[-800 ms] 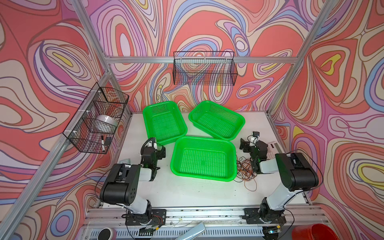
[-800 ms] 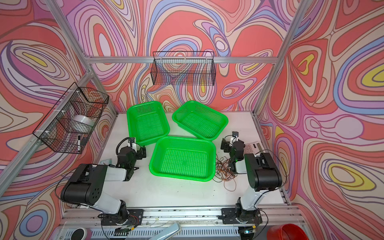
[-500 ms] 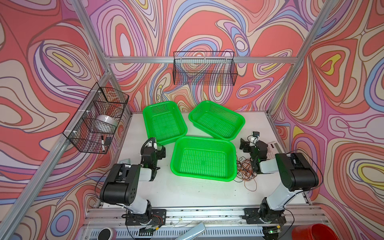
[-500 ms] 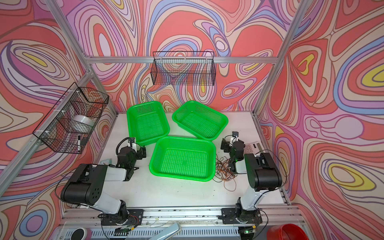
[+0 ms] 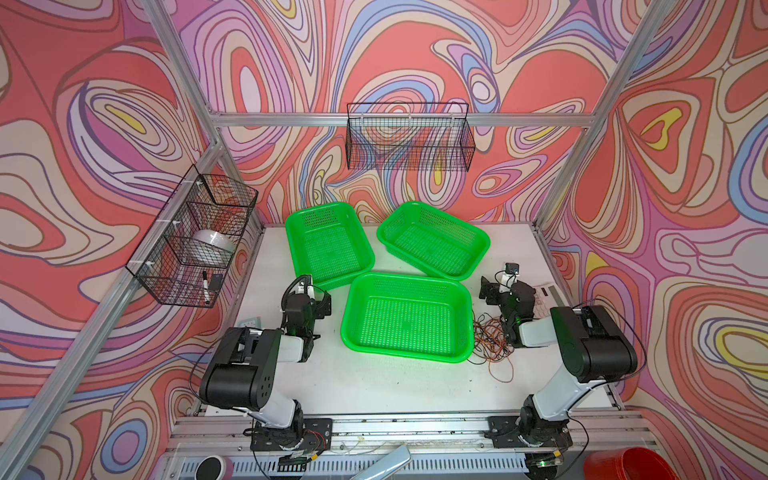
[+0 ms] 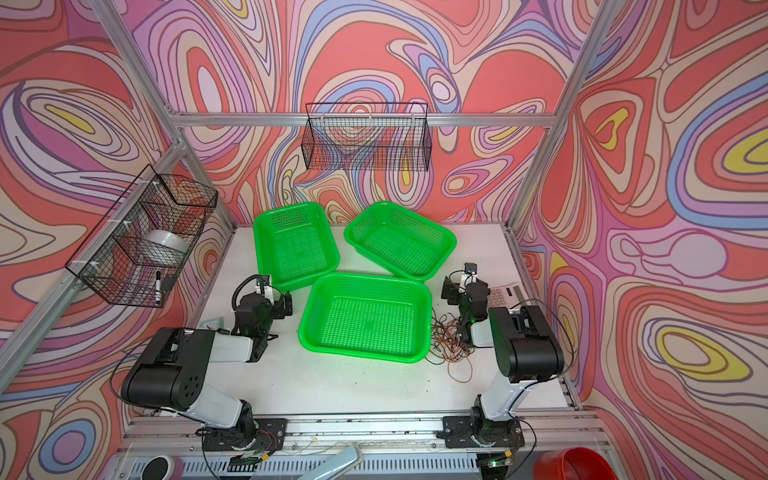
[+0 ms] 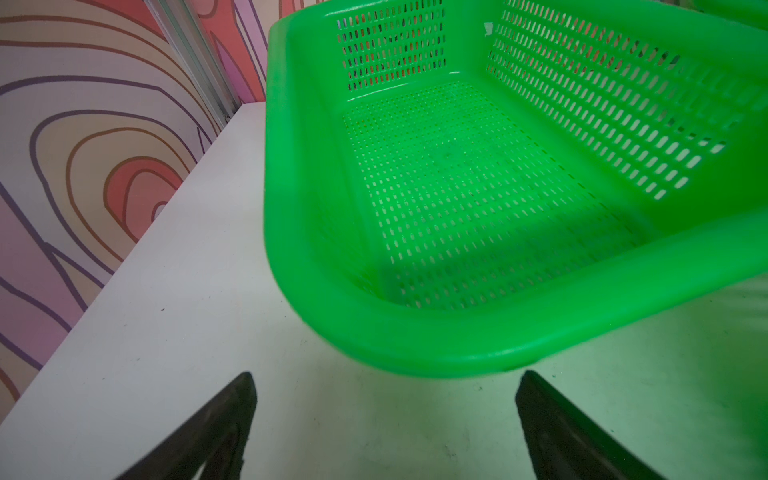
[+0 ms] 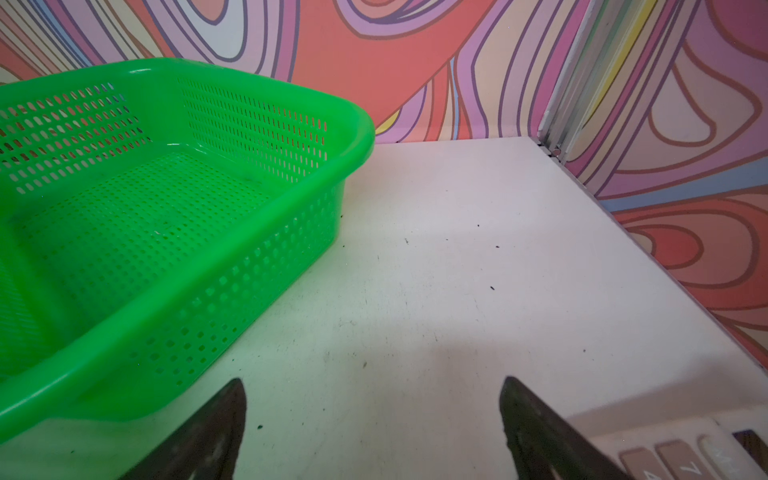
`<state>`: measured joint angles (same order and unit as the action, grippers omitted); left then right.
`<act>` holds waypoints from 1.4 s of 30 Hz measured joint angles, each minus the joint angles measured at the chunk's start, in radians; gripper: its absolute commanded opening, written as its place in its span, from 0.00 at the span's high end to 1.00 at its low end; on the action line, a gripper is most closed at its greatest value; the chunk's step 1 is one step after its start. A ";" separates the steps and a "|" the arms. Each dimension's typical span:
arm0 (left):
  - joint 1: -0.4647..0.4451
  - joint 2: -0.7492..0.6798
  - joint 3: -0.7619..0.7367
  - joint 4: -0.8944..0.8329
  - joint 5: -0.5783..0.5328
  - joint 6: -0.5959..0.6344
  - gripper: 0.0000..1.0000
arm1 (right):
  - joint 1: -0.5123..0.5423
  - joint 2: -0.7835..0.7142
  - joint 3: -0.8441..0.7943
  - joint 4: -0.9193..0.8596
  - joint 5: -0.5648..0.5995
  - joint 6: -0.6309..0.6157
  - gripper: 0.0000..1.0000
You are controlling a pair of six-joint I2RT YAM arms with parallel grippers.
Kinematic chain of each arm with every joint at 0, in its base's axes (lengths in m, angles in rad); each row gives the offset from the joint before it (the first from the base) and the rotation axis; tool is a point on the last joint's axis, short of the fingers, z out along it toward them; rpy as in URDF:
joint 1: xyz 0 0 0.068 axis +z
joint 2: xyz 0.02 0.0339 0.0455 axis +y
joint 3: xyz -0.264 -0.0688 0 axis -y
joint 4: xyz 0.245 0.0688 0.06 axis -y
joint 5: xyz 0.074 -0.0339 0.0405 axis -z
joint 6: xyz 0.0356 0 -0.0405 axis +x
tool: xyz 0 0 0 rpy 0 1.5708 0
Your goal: Untangle the cables
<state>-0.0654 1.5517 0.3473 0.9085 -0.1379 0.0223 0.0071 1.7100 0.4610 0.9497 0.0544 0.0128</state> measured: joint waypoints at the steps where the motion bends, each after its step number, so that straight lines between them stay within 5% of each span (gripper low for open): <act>1: 0.000 0.000 0.000 0.000 0.000 0.000 0.01 | 0.000 0.000 0.000 0.000 0.000 0.000 0.02; 18: 0.000 -0.043 -0.042 0.047 0.066 0.011 0.05 | 0.000 -0.044 -0.048 0.046 0.041 0.015 0.04; 26: -0.003 -0.385 0.071 -0.293 0.067 -0.029 0.06 | 0.000 -0.397 0.129 -0.454 0.051 0.125 0.11; 30: -0.043 -0.492 0.195 -0.504 0.112 -0.084 0.09 | 0.000 -0.498 0.272 -0.743 -0.076 0.253 0.17; 42: -0.216 -0.528 0.357 -0.893 0.228 -0.198 0.08 | 0.209 -0.442 0.296 -1.252 -0.396 0.419 0.22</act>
<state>-0.2810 1.0233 0.7044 0.0158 0.0902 -0.1753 0.2157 1.2682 0.7567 -0.3023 -0.3412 0.4316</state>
